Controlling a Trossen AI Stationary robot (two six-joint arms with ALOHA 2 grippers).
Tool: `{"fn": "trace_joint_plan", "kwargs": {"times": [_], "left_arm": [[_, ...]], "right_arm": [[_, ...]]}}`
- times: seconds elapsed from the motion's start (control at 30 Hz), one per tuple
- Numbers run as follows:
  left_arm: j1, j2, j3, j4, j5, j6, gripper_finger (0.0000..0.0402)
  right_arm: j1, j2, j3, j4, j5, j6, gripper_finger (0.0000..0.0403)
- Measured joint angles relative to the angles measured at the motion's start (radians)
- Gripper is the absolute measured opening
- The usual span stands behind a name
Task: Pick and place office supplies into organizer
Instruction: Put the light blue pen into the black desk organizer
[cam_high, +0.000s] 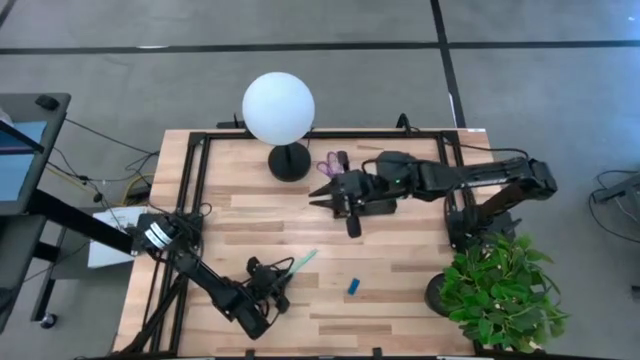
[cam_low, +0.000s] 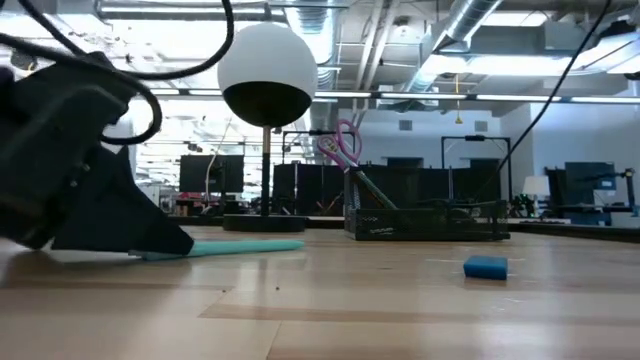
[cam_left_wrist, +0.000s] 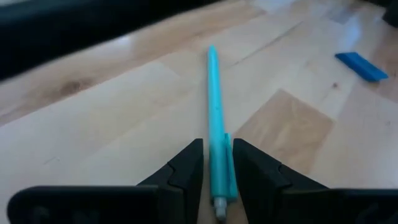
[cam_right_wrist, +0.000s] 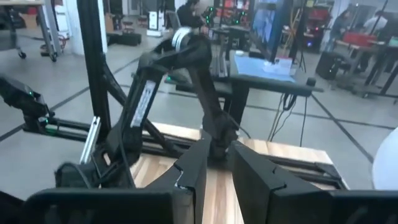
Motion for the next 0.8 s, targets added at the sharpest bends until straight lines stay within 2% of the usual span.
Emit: {"fn": "trace_joint_plan", "kwargs": {"times": [0.23, 0.47, 0.8], "left_arm": [[0.001, 0.091, 0.022, 0.082, -0.112, 0.091, 0.0086], [0.012, 0.091, 0.042, 0.019, -0.074, 0.06, 0.0086], [0.013, 0.09, 0.042, 0.0, -0.076, 0.054, 0.0085]], "right_arm": [[-0.001, -0.034, 0.0, -0.002, 0.0, -0.021, 0.0066], [-0.001, -0.032, 0.0, -0.006, 0.0, -0.043, 0.0066], [-0.001, -0.032, 0.0, -0.023, 0.0, -0.043, 0.0066]]}}
